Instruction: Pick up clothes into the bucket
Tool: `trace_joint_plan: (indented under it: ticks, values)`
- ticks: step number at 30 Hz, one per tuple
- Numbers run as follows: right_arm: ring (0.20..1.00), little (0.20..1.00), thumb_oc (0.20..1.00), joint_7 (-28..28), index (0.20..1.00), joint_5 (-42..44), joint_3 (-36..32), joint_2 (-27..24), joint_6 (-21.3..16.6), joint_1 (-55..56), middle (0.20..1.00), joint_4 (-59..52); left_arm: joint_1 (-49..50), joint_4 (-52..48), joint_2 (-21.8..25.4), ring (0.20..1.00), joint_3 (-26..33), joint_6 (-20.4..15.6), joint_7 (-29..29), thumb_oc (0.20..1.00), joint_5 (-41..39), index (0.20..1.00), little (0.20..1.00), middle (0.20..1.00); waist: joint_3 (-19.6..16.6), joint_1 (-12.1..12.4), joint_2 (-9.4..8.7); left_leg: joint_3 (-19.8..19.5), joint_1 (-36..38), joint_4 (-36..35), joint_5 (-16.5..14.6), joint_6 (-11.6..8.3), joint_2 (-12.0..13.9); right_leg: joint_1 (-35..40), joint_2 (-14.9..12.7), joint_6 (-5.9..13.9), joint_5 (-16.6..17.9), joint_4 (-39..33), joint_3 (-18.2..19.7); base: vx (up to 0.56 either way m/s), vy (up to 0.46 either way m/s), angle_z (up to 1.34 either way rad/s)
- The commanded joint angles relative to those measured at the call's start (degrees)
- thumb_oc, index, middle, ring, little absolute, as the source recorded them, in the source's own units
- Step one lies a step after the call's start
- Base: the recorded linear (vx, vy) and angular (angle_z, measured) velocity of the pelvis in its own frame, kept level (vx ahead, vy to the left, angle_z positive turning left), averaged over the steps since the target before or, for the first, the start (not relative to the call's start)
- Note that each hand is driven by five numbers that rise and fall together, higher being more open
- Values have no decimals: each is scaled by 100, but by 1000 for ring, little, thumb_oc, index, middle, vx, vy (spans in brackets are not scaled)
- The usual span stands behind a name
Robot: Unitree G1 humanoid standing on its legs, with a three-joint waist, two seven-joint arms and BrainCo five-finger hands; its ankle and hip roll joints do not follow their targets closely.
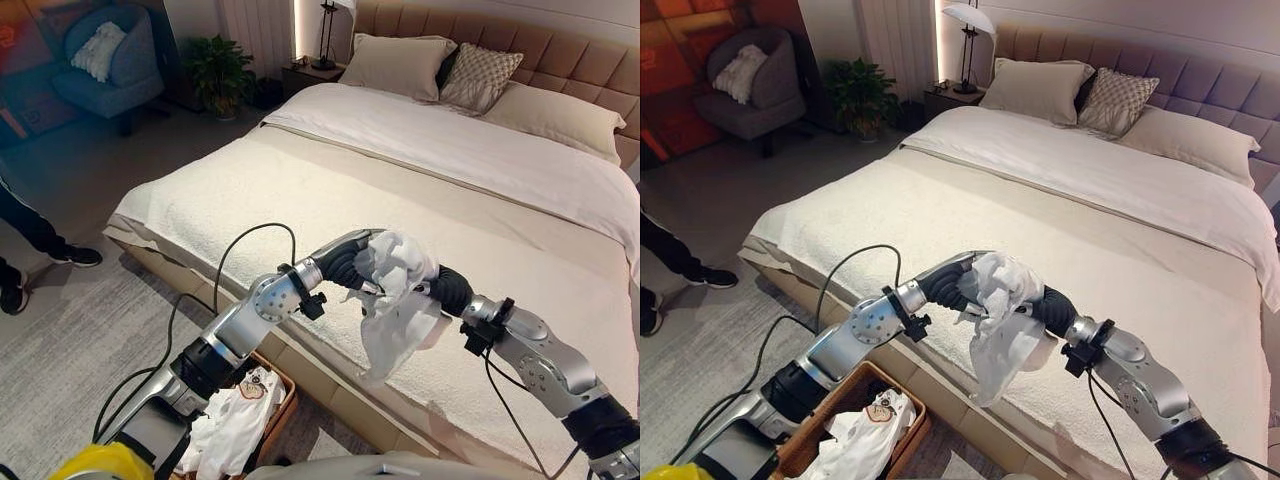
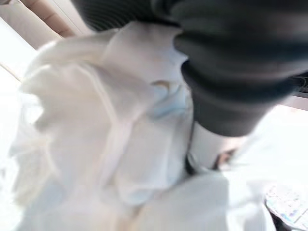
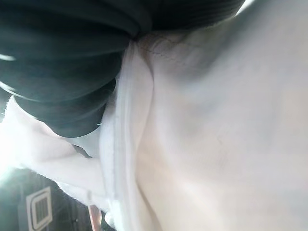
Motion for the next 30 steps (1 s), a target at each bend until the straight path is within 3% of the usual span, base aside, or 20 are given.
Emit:
trace_joint_plan:
  ticks: [1, 17, 18, 19, 30]
  values:
    - [200, 200, 200, 306, 200, 230, 331, 401, -378, -729, 200, -952, -366, 283, -293, 200, -167, -149, 29, 200, -7, 200, 200, 200, -143, 14, -232, 91, -271, 354, -379, 69, -19, -148, -40, 44, -108, 271, 28, 0, 0, 0]
    - [219, 219, 219, 284, 219, 153, 282, 440, -411, -686, 219, -965, -264, 277, -280, 200, -130, -153, 44, 200, 1, 200, 200, 200, -153, 14, -229, 92, -235, 351, -437, 68, -6, -112, -28, 47, -165, 281, 29, 8, -2, 0]
    - [564, 564, 564, 282, 564, 149, 265, 437, -412, -678, 564, -973, -262, 282, -283, 200, -121, -155, 55, 200, 5, 200, 200, 200, -150, 10, -232, 95, -266, 353, -388, 72, -18, -140, -39, 46, -120, 278, 31, 0, 0, 0]
    - [1000, 1000, 1000, 258, 1000, 97, 245, 434, -421, -655, 1000, -977, -240, 282, -277, 200, -91, -157, 77, 200, 16, 200, 200, 200, -161, 7, -232, 94, -272, 353, -388, 71, -14, -146, -39, 49, -119, 280, 30, 0, 0, 0]
    - [1000, 1000, 1000, 151, 1000, -144, 41, 379, -469, -511, 1000, -901, -92, 286, -230, 200, 138, -145, 209, 200, -17, 200, 200, 200, -158, 11, -231, 100, -224, 341, -448, 66, -4, -113, -26, 52, -172, 282, 24, 16, -2, 0]
